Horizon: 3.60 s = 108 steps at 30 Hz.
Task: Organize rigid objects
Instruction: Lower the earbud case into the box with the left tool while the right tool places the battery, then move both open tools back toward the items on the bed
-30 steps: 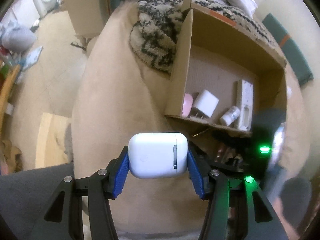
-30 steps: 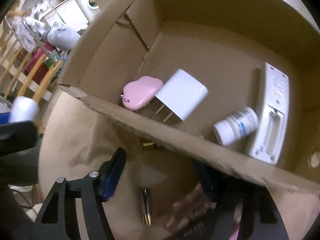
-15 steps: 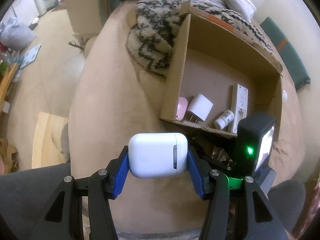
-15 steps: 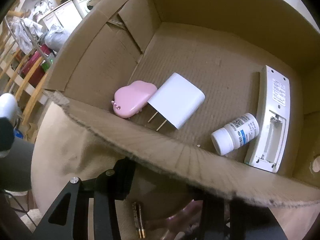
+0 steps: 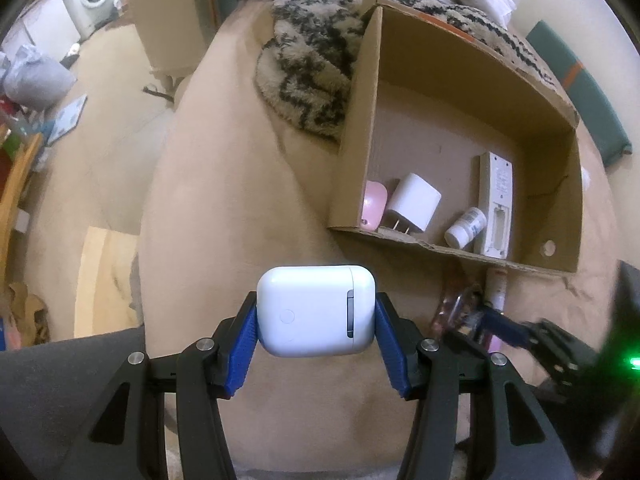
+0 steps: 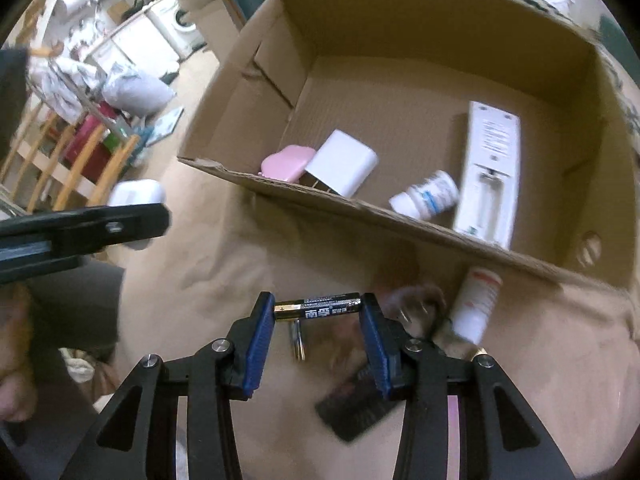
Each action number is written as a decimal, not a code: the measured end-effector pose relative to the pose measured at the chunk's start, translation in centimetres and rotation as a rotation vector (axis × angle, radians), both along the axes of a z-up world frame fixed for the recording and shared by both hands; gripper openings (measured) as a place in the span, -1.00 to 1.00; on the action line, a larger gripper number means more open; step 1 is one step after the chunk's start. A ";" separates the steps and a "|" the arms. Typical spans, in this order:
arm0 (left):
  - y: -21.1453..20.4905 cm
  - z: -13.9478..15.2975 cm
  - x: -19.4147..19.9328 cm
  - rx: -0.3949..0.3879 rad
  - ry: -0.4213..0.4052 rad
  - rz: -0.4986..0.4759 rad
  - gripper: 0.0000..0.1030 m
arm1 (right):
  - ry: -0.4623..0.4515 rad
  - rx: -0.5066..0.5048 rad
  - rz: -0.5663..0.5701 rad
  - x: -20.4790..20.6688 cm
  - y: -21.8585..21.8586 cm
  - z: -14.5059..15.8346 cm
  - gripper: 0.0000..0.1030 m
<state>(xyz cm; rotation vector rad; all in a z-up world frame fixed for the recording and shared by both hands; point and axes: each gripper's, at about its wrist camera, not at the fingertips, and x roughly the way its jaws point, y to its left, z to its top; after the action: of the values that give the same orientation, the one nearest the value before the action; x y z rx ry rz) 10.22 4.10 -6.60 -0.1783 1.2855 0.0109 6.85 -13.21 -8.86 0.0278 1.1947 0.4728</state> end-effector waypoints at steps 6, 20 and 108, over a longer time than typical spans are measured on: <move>-1.1 0.7 -0.2 0.021 -0.038 -0.039 0.00 | -0.103 0.068 -0.054 -0.5 -3.8 4.0 -0.12; -5.3 6.0 5.4 0.056 -0.183 -0.150 0.00 | -0.210 0.096 -0.191 6.2 -8.0 7.0 -0.12; -2.6 2.1 -1.3 0.058 -0.136 -0.012 0.28 | -0.061 0.150 -0.249 -0.3 -8.4 4.7 0.86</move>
<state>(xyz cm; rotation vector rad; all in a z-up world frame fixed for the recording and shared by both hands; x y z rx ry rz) 8.95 1.52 -4.51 -0.1195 1.1496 0.0254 6.56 -21.59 -4.17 0.2863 1.0768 0.3408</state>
